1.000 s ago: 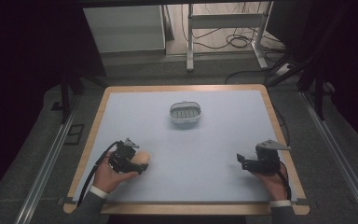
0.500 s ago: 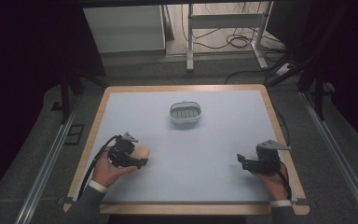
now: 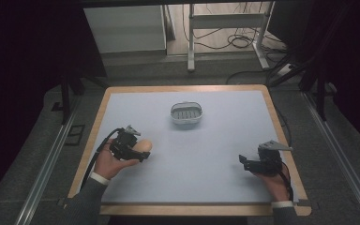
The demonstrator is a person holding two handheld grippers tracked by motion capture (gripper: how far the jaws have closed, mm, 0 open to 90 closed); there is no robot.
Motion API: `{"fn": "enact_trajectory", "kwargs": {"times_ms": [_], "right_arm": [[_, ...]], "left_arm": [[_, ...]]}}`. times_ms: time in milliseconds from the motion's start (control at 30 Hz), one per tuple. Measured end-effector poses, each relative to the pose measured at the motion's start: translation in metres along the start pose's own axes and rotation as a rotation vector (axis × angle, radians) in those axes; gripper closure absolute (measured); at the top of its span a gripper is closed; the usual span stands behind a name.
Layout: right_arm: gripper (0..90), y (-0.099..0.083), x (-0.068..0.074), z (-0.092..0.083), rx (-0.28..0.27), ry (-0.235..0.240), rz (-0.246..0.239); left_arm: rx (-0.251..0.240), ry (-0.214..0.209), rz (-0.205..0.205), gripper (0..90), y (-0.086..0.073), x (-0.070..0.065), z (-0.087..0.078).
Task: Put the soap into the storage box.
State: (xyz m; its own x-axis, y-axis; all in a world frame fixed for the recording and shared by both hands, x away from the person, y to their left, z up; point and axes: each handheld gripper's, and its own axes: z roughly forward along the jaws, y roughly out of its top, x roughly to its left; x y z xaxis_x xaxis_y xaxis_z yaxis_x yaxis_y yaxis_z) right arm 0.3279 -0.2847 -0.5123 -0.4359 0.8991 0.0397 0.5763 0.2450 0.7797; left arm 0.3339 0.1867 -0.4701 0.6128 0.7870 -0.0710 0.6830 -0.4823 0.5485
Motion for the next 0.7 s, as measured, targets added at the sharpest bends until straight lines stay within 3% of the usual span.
{"fn": "enact_trajectory", "kwargs": {"times_ms": [700], "right_arm": [[13.4,0.000,-0.002,-0.002,0.000,-0.005,0.006]], "left_arm": [[-0.009,0.008,0.043,32.6,0.018,0.007,0.005]]}}
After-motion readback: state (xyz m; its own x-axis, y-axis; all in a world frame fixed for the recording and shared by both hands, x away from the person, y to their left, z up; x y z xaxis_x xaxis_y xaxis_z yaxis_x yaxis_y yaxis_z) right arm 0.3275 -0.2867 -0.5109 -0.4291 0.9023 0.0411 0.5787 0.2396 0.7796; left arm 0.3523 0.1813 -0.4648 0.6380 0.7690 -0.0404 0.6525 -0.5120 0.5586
